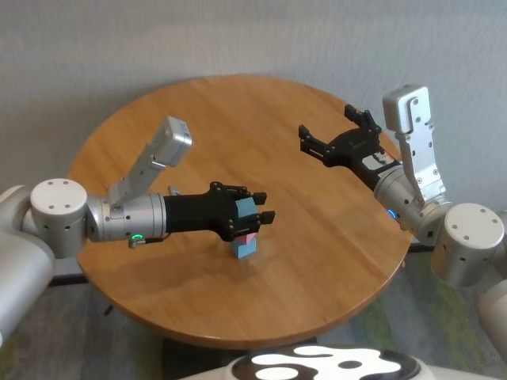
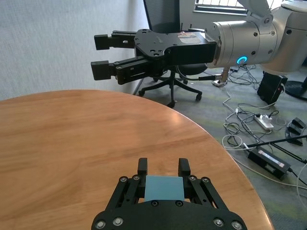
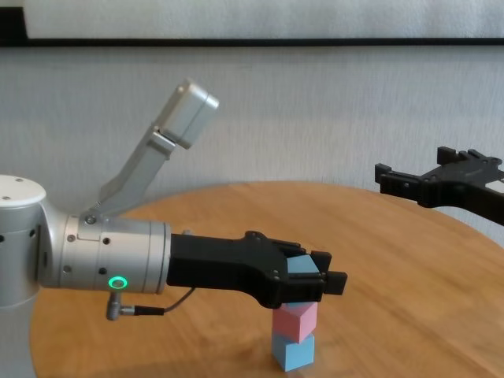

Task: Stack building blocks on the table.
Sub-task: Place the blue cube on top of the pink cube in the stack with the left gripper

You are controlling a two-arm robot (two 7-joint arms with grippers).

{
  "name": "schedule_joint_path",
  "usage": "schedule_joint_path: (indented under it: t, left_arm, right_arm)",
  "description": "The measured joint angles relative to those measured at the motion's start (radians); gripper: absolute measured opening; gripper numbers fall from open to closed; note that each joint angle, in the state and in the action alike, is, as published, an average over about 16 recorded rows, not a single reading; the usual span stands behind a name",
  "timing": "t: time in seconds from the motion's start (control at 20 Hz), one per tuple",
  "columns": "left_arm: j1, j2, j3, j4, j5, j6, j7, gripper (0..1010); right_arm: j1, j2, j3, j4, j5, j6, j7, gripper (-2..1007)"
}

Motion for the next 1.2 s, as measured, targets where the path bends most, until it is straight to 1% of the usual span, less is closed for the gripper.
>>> schedule_joint_path:
  t: [0.35,0.65,0.95,1.2]
  left_arm:
    - [-0.028,-0.021,0.02,0.065,-0.015,-0.019,-0.019,395]
    - [-0.05,-0.035,0.033,0.113,-0.021,-0.034,-0.026,395]
    - [-0.063,-0.041,0.043,0.14,-0.019,-0.048,-0.025,395]
    - [-0.066,-0.042,0.044,0.149,-0.016,-0.075,-0.023,395]
  right_arm:
    - [0.0,0.0,0.0,0.0,0.0,0.0,0.0,1005]
    - [0.0,0.0,0.0,0.0,0.0,0.0,0.0,1005]
    - [0.0,0.0,0.0,0.0,0.0,0.0,0.0,1005]
    - [0.0,0.0,0.0,0.0,0.0,0.0,0.0,1005]
